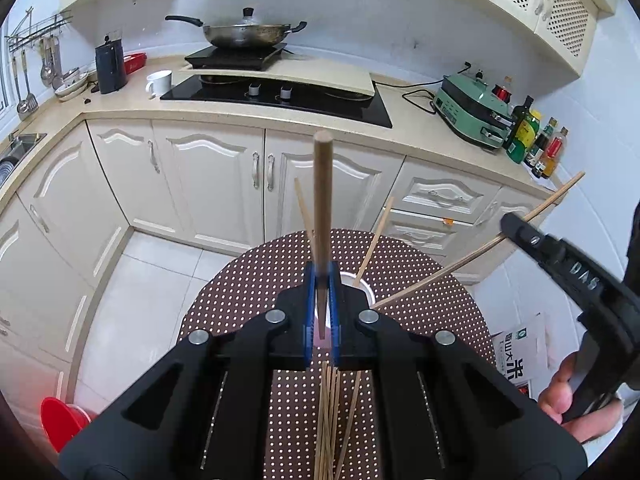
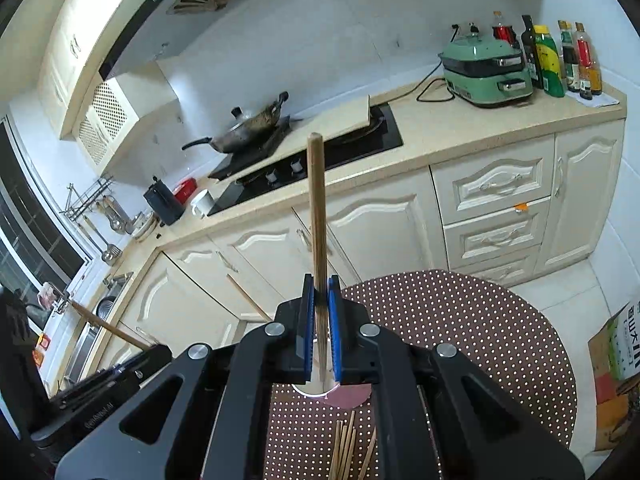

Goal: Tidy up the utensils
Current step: 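Lower both held chopsticks down into the pink cup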

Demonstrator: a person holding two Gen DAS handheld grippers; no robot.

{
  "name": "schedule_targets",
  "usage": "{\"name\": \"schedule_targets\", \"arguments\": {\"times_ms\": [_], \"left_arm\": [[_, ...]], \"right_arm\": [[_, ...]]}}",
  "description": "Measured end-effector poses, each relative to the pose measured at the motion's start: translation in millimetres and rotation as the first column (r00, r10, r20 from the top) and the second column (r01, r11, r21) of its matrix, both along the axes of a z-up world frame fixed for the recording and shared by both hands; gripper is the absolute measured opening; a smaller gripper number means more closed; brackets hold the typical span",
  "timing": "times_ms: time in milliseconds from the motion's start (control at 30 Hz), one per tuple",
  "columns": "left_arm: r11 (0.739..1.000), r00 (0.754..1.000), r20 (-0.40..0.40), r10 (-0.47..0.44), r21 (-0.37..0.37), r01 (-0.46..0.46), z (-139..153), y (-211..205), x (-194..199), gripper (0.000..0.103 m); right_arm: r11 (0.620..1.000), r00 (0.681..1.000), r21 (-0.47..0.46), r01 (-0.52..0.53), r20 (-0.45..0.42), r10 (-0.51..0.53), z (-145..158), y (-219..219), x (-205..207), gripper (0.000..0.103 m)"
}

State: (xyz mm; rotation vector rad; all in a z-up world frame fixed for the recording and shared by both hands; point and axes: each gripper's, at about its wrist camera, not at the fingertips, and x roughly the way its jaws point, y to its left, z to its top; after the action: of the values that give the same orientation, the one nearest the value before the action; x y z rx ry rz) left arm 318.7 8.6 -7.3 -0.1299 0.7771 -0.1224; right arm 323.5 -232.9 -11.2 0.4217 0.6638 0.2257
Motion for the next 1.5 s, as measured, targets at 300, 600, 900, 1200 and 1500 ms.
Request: {"name": "schedule_targets", "arguments": {"times_ms": [300, 600, 900, 1200, 1500], "left_arm": [[1.0, 1.0, -0.004, 0.0, -0.007, 0.0, -1, -10, 18, 0.007], [1.0, 1.0, -0.019, 0.0, -0.005, 0.0, -1, -13, 34, 0.007], [1.0, 1.0, -0.007, 0.011, -0.022, -0.011, 10, -11, 44, 0.007], [1.0, 0.993, -0.119, 0.017, 0.006, -0.017, -31, -13, 73, 0.007], [1.0, 0.976, -0.218, -0.004, 0.009, 0.006, -73, -20, 93, 0.007]], "right_arm": [[0.999, 0.998, -0.018, -0.035, -0.056, 0.034, -17, 9, 16, 0.006], [0.998, 0.992, -0.024, -0.055, -0.114, 0.052, -34, 16, 39, 0.006], [0.998, 0.978, -0.006, -0.062, -0.201, 0.06, -65, 26, 61, 0.006], [0.997, 0.964, -0.009, -0.078, -0.257, 0.073, -85, 33, 75, 0.009], [0.995, 0.945, 0.007, -0.096, -0.315, 0.093, -99, 38, 90, 0.019]]}}
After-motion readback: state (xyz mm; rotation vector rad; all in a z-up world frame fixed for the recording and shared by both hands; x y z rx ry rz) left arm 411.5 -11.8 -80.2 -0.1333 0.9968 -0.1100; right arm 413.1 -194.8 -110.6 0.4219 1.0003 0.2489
